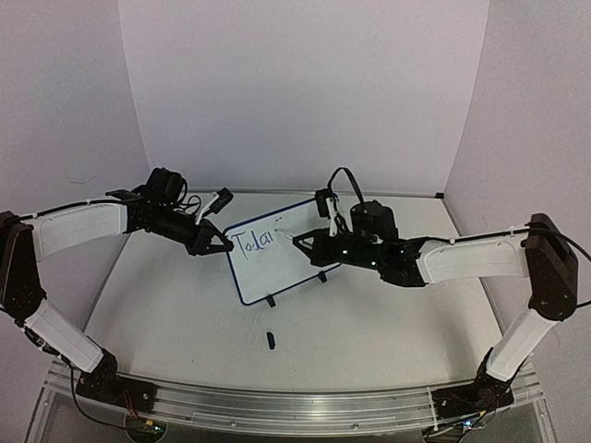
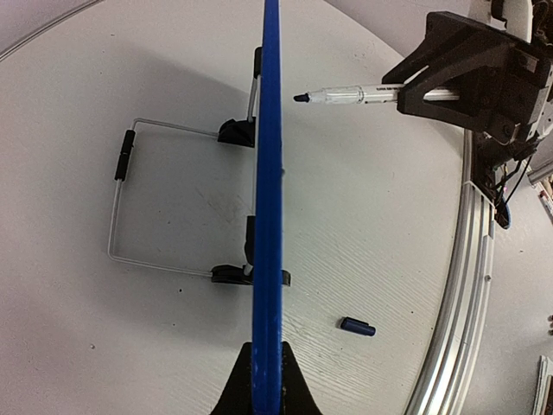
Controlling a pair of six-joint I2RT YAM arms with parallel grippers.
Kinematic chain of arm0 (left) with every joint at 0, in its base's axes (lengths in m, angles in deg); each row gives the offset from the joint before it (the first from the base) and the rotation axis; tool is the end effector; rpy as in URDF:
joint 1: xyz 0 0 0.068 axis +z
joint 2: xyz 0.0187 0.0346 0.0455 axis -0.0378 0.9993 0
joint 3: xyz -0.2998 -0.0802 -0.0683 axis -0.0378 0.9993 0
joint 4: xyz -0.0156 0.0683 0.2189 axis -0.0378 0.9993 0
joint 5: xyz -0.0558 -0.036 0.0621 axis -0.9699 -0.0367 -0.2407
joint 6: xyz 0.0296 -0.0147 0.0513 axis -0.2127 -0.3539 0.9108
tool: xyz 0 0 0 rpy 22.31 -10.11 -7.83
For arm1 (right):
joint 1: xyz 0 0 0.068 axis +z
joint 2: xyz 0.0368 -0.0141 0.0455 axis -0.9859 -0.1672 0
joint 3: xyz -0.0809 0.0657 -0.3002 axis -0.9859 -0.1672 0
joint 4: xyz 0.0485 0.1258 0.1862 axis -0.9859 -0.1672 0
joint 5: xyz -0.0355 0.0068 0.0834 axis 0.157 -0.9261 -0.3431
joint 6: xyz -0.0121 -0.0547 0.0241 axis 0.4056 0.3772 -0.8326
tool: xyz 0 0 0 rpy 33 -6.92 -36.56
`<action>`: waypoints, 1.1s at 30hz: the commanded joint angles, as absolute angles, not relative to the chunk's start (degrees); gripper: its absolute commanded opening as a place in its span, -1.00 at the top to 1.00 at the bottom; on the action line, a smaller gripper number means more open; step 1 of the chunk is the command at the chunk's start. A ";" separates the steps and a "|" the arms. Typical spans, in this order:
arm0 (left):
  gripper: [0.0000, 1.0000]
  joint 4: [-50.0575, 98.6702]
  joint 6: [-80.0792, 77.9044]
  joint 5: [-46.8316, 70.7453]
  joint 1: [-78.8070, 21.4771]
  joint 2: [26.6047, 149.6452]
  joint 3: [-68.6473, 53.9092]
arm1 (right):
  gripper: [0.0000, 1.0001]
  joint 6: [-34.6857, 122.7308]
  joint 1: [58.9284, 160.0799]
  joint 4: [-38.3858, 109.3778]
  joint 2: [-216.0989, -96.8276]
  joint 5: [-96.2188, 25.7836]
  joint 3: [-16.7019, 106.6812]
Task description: Write a sentence on the whiteboard
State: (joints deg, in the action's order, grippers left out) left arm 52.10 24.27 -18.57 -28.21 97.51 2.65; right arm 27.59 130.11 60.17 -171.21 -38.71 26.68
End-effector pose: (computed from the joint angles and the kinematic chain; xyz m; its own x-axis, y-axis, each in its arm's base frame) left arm 0.2412 -0.1497 0.3148 -0.4813 0.4418 -0.7571 0.8556 0.4244 -0.2962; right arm 0.2316 0.2874 0.3082 -0.4912 0.0193 -0.8708 -0.7354 0.5267 0.4264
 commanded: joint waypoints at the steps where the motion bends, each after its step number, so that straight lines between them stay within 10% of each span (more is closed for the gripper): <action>1: 1.00 55.06 25.79 -16.61 -28.58 98.16 1.03 | 1.00 28.71 129.82 61.64 -170.26 -36.75 27.52; 33: 1.00 55.26 25.95 -16.41 -28.53 98.24 0.97 | 1.00 27.52 129.85 62.94 -174.26 -37.21 27.19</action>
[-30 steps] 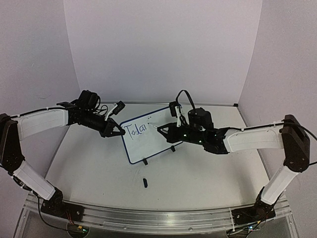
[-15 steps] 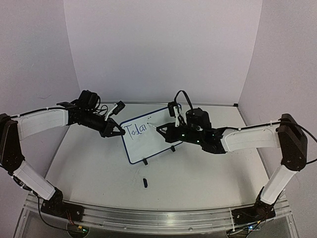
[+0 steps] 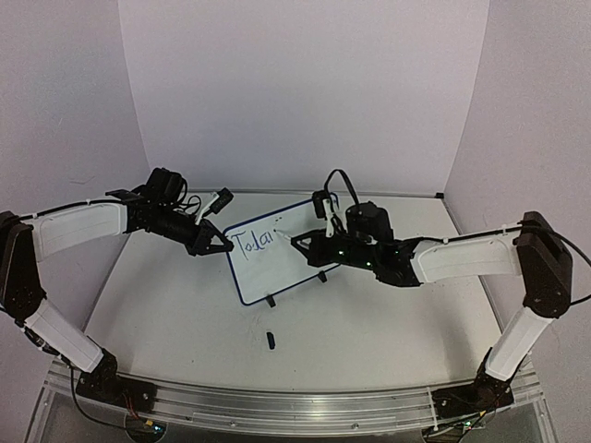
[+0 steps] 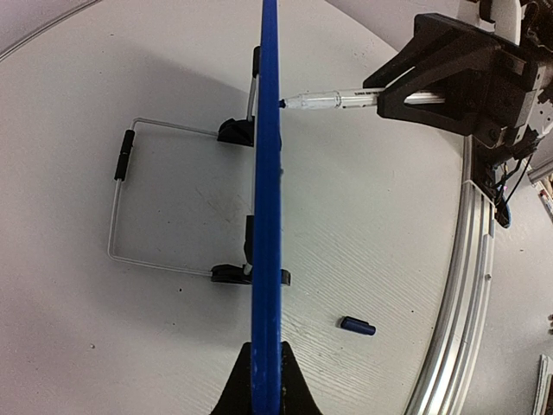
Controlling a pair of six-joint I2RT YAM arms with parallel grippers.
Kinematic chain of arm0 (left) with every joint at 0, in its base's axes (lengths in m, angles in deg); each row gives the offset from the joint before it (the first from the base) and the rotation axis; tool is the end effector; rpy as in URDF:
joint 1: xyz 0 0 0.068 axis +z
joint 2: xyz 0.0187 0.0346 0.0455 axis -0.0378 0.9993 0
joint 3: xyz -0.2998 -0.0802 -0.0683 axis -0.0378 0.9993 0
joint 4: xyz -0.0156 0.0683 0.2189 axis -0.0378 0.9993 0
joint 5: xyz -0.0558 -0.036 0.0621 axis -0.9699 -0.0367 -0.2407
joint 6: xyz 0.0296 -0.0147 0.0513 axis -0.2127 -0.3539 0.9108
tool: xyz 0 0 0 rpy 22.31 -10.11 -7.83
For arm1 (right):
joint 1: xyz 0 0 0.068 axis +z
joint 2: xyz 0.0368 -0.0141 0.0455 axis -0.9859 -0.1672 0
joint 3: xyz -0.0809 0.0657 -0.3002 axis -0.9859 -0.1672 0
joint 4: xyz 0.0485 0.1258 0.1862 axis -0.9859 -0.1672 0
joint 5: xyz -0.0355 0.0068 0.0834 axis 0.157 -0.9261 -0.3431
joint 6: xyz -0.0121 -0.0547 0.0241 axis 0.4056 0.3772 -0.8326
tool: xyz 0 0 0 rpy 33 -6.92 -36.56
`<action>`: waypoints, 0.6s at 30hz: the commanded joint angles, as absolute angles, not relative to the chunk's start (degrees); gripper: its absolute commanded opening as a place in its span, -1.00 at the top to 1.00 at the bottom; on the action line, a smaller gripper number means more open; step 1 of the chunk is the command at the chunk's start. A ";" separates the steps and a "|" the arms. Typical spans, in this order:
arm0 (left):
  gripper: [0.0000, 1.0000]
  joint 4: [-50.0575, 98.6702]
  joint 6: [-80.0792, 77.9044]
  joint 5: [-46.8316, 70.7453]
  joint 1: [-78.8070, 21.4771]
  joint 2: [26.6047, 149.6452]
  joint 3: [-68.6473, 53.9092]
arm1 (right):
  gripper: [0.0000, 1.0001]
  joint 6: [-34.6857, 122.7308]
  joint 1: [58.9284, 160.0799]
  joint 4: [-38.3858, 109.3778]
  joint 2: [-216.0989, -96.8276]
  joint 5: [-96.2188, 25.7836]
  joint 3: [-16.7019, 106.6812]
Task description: Write a sentence on the whiteboard
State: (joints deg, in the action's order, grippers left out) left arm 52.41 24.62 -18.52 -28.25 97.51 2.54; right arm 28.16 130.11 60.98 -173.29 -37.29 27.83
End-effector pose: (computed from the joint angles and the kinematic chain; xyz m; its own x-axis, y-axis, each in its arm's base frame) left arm 0.2409 -0.1497 0.3149 -0.4781 0.4461 -0.7566 0.8578 0.4223 -0.2931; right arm 0.2389 0.2942 0.3033 -0.4805 0.0207 -0.8768 -0.7287 0.5468 0.4123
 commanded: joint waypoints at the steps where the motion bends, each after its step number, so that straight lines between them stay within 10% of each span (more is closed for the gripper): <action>1: 1.00 55.25 25.96 -16.35 -28.53 98.24 0.97 | 1.00 27.32 129.87 62.95 -174.26 -37.52 26.59; 18: 1.00 55.25 25.92 -16.30 -28.62 98.08 0.97 | 1.00 25.09 131.06 63.30 -177.32 -40.27 24.89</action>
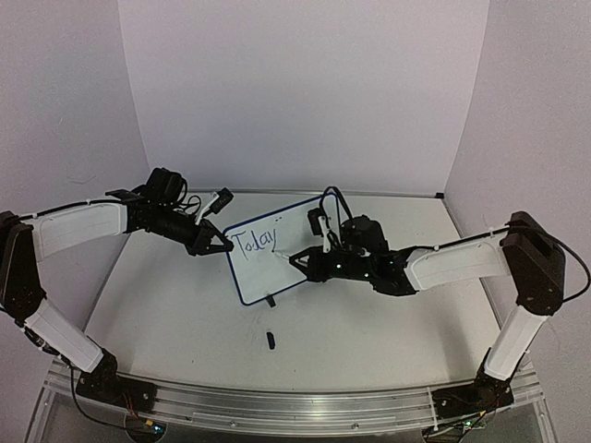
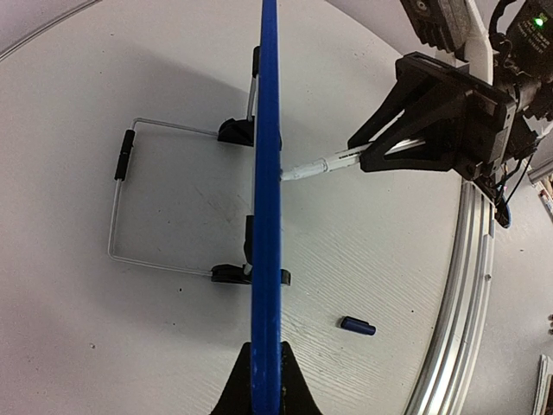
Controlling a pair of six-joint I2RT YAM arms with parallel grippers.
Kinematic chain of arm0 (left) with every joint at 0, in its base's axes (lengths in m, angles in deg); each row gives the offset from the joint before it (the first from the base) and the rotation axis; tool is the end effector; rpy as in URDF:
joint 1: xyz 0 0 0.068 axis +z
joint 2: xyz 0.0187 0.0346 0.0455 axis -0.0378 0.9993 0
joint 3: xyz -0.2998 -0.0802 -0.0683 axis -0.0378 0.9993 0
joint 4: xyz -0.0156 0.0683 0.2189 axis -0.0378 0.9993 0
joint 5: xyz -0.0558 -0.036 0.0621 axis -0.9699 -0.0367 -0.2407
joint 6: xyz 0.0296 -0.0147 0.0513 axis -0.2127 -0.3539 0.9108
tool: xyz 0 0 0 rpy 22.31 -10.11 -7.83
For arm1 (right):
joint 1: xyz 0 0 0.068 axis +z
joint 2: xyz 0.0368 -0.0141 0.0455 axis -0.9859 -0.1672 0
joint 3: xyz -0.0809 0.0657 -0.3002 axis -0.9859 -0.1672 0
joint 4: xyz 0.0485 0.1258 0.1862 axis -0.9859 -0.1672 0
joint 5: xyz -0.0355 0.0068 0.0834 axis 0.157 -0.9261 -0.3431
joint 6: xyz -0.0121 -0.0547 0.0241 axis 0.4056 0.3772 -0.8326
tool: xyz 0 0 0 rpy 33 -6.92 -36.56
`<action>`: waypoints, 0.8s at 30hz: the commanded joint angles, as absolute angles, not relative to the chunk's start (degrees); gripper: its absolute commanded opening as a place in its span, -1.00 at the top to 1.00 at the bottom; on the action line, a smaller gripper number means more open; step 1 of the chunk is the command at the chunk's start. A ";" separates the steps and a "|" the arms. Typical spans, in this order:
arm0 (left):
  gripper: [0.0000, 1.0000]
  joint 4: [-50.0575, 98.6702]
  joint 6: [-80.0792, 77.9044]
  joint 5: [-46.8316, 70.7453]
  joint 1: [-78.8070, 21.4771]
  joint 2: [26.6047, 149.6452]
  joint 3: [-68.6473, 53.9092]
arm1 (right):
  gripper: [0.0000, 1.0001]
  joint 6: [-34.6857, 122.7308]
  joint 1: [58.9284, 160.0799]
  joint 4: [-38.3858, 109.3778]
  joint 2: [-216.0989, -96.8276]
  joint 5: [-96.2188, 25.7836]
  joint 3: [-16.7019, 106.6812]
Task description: Write a sentence on the whiteboard
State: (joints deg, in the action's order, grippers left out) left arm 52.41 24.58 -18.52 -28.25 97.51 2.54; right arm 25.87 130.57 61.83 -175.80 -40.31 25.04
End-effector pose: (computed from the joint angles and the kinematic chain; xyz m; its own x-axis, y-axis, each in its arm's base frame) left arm 0.2409 -0.1497 0.3149 -0.4787 0.4458 -0.7564 0.8574 0.4226 -0.2937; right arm 0.2356 0.2987 0.2742 -0.5615 -0.0307 -0.8269 -0.7123 0.5266 0.4641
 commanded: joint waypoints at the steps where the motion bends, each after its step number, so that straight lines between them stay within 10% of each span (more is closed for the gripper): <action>1: 1.00 55.28 25.95 -16.28 -28.62 98.06 1.00 | 1.00 25.13 131.16 63.33 -177.41 -40.26 24.95; 24: 1.00 55.33 25.95 -16.02 -28.62 98.06 0.95 | 1.00 26.36 131.56 61.50 -169.77 -38.32 24.03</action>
